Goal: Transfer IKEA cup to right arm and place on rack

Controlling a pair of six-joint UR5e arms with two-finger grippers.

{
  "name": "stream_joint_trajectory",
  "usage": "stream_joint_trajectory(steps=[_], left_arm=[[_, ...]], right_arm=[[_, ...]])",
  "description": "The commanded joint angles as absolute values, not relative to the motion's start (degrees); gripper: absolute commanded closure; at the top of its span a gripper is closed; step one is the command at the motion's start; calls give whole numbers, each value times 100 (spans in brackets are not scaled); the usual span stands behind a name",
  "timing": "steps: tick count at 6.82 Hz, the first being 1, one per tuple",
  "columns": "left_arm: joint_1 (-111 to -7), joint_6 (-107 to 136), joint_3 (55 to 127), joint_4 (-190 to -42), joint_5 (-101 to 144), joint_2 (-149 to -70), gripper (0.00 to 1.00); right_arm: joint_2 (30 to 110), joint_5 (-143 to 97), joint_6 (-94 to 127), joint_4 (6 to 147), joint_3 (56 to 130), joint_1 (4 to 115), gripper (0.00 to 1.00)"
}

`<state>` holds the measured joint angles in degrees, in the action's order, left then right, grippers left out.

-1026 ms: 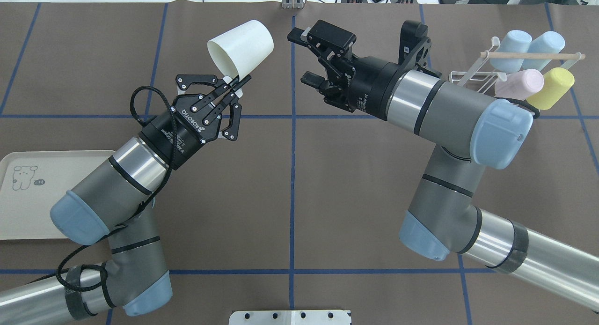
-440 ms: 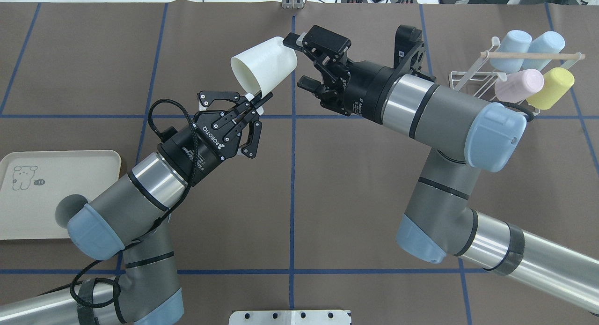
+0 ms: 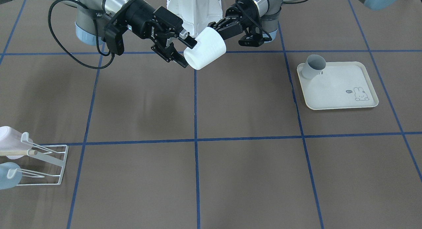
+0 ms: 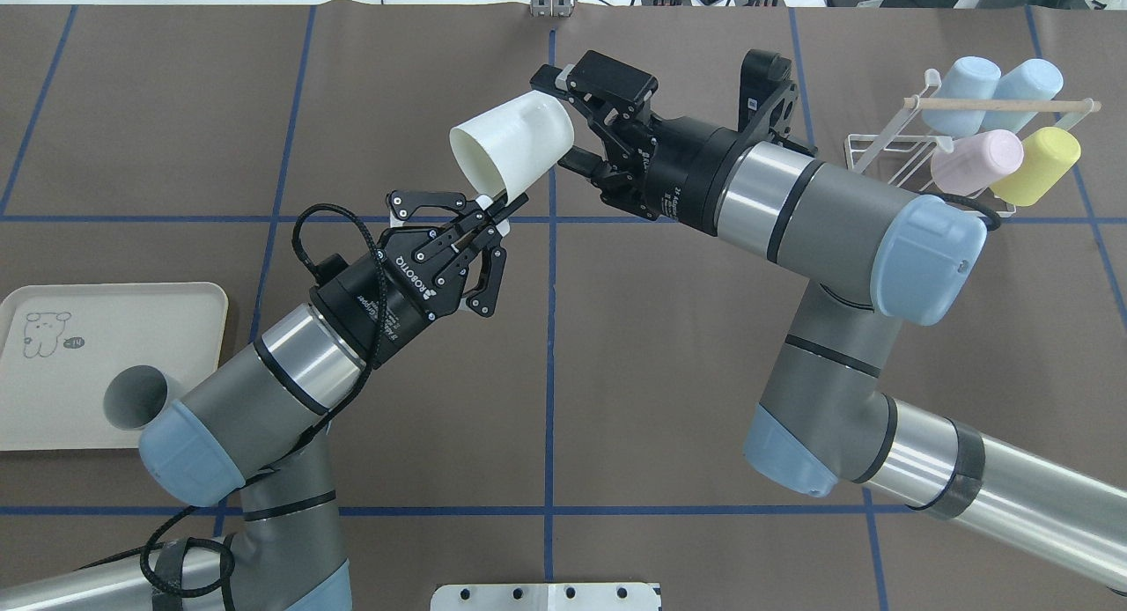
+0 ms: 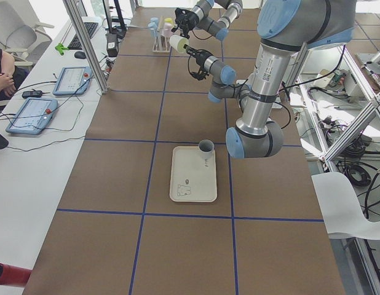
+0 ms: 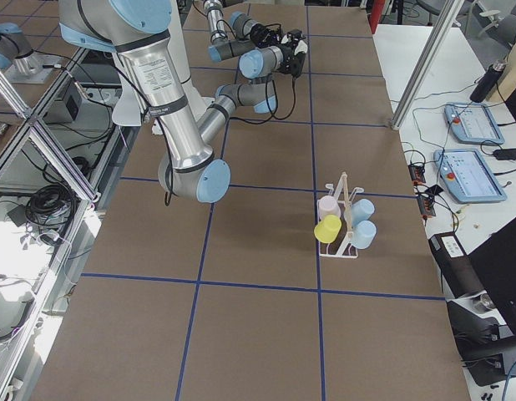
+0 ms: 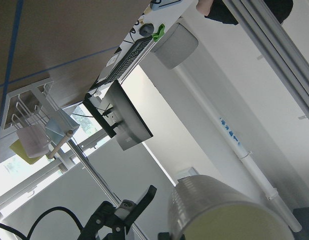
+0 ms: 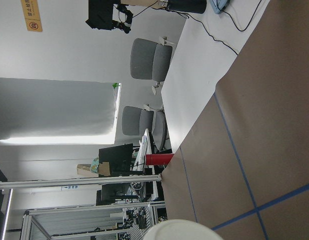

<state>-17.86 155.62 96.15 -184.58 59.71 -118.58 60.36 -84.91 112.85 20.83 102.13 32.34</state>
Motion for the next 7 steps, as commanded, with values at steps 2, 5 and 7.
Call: stream_joint_trajectory(steps=[2,5,7], left_arm=[[-1670,15478,9615,-18448,5862,-11971,100],[-1644,15478,9589,-18439,5854,-12032,100],[-1644,15478,9589,-18448,5862,-12023,100]], right_arm=[[6029,-8490,11285,2083,10204,3191,1],[5950,-8490,11285,2083,10204,3164,1],[5950,-8490,11294,2083,10204,3164,3]])
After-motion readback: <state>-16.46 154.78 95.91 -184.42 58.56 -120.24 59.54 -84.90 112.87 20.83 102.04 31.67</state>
